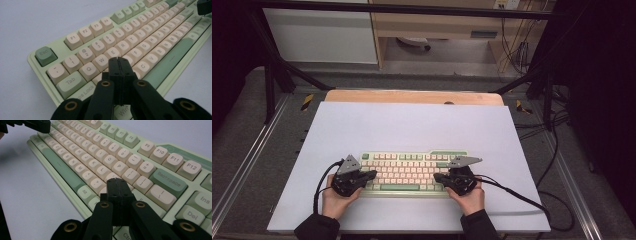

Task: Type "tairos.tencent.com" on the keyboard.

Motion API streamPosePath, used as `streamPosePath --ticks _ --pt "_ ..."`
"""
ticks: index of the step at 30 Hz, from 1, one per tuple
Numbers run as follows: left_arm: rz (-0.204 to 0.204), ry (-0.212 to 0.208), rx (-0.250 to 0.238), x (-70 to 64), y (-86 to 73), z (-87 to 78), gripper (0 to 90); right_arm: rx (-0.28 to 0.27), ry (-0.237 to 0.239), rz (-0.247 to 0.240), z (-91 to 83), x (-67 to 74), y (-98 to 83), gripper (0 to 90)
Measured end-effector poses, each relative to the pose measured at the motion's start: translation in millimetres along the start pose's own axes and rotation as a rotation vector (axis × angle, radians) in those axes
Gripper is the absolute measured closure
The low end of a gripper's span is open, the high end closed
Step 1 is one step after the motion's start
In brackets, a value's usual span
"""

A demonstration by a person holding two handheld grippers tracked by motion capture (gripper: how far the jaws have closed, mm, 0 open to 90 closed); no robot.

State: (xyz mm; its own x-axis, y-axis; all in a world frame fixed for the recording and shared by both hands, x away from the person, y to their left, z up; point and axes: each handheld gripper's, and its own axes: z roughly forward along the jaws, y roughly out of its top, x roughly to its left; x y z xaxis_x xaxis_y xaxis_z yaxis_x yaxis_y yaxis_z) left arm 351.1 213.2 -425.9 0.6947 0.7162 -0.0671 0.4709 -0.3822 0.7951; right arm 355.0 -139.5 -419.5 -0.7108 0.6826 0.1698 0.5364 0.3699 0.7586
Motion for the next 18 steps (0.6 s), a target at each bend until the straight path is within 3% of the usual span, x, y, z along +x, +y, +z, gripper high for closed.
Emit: streamPosePath --ticks 18 --pt "-0.009 -0.001 -0.008 3.3 -3.0 -6.7 90.0 0.003 0.023 -0.016 11.5 9.4 6.6 90.0"
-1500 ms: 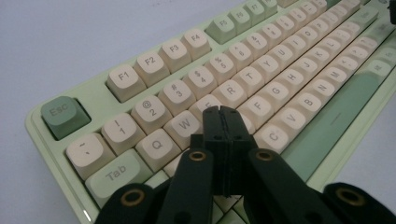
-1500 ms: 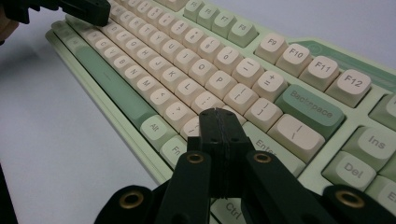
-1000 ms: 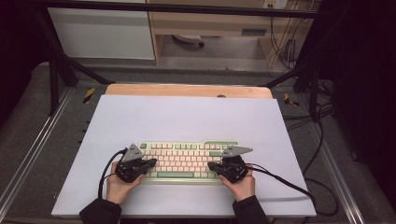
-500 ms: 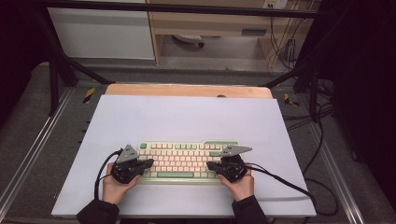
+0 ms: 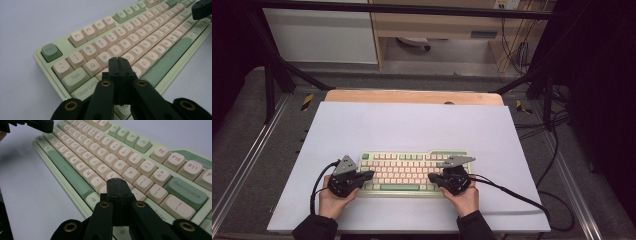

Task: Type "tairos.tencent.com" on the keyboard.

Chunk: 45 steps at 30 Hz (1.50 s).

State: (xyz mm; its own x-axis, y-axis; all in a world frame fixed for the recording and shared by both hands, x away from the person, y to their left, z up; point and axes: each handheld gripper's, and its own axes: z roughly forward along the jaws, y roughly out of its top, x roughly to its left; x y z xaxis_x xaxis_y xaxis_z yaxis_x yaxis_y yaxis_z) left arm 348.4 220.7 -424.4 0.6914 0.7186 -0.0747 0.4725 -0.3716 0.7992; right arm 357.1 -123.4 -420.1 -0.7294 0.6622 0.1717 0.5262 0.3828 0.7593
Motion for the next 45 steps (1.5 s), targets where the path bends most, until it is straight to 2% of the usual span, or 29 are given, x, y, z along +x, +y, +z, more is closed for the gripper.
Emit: streamPosePath --ticks 13,32,45 --pt "-0.002 -0.003 -0.003 0.0 0.2 0.1 90.0 0.016 0.024 -0.021 14.7 7.8 4.1 90.0" --pt "-0.003 -0.003 -0.003 0.2 -0.1 -0.2 90.0 0.041 0.015 -0.03 23.4 7.9 0.6 90.0" --pt "-0.002 -0.002 -0.006 0.0 0.0 -1.0 90.0 0.007 0.004 -0.052 8.9 8.7 5.5 90.0"
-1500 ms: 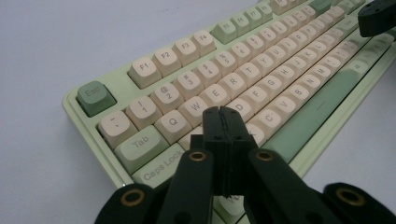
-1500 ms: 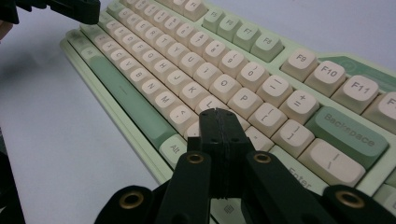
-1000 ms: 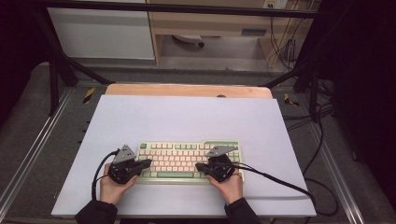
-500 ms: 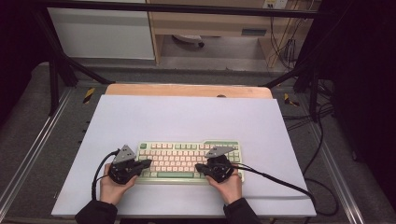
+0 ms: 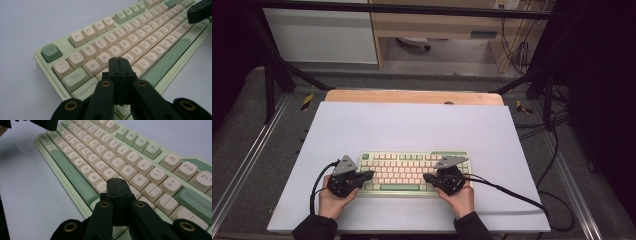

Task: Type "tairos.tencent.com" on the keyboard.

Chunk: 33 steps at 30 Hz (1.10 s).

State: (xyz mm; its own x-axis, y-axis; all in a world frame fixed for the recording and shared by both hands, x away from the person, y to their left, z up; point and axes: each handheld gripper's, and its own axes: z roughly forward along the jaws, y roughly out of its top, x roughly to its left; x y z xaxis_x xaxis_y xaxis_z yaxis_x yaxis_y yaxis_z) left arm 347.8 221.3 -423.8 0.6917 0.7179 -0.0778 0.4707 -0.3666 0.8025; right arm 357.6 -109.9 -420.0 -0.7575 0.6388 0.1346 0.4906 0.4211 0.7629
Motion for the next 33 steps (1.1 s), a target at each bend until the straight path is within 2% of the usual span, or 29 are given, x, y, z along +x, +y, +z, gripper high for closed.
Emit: streamPosePath --ticks 3,15,28,33 --pt "0.001 -0.001 0.0 -0.4 0.2 0.0 90.0 -0.006 -0.002 -0.008 -3.1 -1.1 -0.2 90.0" --pt "0.003 -0.006 -0.008 -4.3 4.0 0.0 90.0 -0.012 0.007 0.023 -14.4 -10.9 -10.1 90.0" --pt "0.006 -0.001 -0.011 -9.0 17.4 4.9 90.0 -0.007 0.008 0.025 -16.1 -12.7 -12.7 90.0" --pt "0.014 -0.001 -0.007 -12.9 24.8 11.6 90.0 -0.008 0.007 0.026 -16.5 -12.5 -13.0 90.0"
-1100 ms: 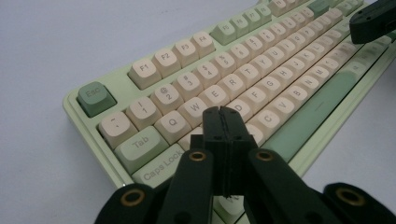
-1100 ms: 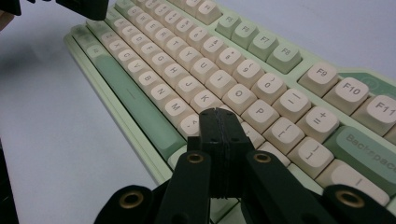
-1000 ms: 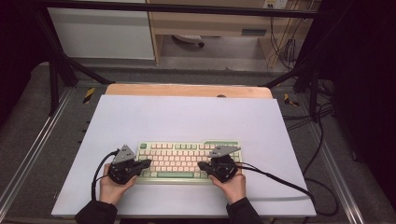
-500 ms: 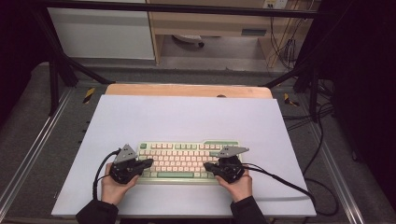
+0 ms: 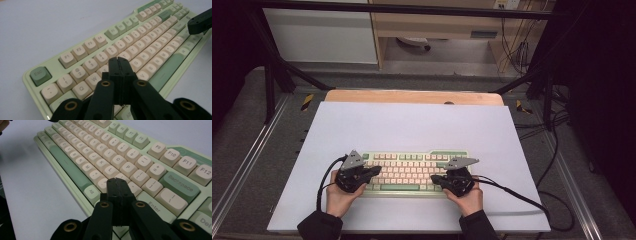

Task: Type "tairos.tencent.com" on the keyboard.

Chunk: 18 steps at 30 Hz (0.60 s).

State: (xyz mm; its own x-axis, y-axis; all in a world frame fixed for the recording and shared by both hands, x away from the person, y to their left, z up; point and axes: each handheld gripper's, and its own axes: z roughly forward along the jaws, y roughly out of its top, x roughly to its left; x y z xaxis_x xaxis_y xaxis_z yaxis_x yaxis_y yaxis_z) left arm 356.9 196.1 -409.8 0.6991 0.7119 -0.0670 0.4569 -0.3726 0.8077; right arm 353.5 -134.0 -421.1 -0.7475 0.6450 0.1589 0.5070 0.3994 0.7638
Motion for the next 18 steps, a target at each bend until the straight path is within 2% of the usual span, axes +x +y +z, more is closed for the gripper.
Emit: streamPosePath --ticks 10,18 --pt "0.018 -0.013 0.011 -10.6 10.9 17.0 90.0 0.001 -0.001 0.0 -1.0 -0.3 -0.4 90.0" --pt "0.016 -0.018 0.022 -13.2 15.2 28.1 90.0 0.003 0.001 -0.003 -0.3 -0.3 -0.8 90.0"
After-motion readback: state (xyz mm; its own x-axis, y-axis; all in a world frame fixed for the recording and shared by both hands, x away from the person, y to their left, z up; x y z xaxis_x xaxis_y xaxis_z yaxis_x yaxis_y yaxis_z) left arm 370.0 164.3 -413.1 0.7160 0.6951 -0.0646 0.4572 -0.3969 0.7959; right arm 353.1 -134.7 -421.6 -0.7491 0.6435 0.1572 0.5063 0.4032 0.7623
